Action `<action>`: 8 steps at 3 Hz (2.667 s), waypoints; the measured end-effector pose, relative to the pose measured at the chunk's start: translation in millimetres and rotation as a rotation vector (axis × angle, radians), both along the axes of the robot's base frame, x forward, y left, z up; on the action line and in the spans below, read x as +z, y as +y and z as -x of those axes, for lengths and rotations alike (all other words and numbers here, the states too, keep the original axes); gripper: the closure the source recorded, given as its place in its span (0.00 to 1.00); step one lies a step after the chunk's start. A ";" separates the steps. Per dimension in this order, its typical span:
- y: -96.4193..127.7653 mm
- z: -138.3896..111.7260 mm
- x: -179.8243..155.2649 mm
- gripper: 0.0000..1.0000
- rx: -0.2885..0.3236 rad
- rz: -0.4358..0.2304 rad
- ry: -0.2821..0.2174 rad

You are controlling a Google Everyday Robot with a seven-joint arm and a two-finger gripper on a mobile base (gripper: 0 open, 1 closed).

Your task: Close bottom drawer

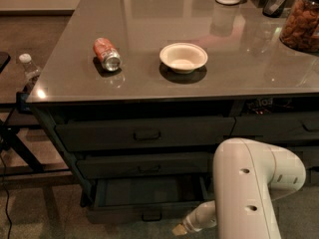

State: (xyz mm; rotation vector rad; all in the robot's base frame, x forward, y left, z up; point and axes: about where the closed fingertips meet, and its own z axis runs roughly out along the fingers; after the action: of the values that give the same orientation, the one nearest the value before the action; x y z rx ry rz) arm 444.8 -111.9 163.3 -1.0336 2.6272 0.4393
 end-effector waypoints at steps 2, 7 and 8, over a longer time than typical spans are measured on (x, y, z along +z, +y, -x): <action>0.0 0.0 0.0 0.00 0.000 0.000 0.000; -5.3 -36.9 6.8 1.00 -0.008 0.004 -0.090; -9.3 -57.1 8.5 1.00 -0.003 0.023 -0.136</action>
Offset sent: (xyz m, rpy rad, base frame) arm 0.0000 0.0000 0.0000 0.0000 0.0000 0.0000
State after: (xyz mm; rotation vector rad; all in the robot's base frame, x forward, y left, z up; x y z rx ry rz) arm 501.9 -121.2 171.8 -1.0283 2.5187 0.3264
